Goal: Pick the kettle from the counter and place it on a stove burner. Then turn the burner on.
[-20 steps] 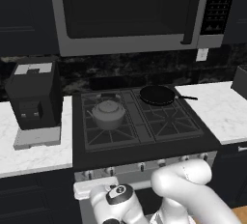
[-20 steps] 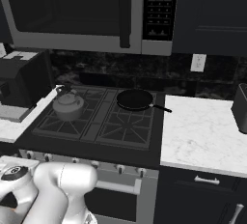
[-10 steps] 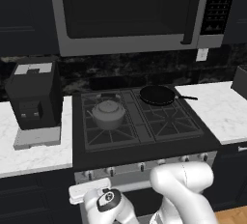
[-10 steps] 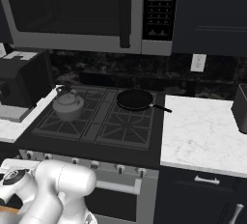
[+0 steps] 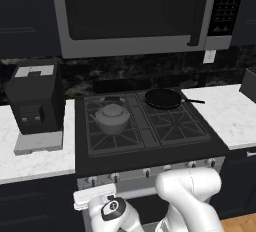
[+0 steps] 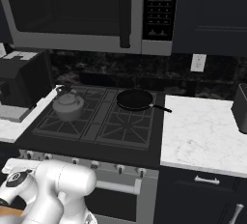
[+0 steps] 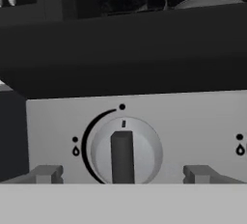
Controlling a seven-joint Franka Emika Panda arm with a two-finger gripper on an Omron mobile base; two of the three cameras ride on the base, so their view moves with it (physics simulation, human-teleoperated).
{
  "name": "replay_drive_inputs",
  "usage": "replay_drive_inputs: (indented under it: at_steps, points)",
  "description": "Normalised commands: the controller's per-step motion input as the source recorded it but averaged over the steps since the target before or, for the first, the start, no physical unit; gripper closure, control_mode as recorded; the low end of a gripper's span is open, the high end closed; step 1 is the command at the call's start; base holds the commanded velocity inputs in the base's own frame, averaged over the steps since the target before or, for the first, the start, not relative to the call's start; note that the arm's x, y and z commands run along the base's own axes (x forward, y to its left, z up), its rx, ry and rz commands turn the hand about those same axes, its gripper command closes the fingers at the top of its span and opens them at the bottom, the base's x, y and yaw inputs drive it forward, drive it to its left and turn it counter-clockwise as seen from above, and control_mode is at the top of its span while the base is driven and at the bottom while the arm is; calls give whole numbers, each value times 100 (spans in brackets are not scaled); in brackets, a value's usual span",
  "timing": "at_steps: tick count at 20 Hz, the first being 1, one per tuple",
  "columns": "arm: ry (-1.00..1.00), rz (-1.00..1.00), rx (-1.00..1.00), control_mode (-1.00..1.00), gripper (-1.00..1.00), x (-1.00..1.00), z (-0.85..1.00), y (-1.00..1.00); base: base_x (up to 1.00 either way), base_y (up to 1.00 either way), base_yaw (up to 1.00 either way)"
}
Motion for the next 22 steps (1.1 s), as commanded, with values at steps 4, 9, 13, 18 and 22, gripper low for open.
replay_drive_inputs:
  at_steps: [4,9,13,18,22]
  points:
    - [-1,0,1,-100,-100,0,5,-6,0,0,0]
    - [0,0,1,-100,-100,0,3,-3,0,0,0]
    - [0,0,0,-100,-100,0,9,1,0,0,0]
    - [0,-1,0,-100,-100,0,0,3,0,0,0]
    - [0,0,0,-100,100,0,0,2,0,0,0]
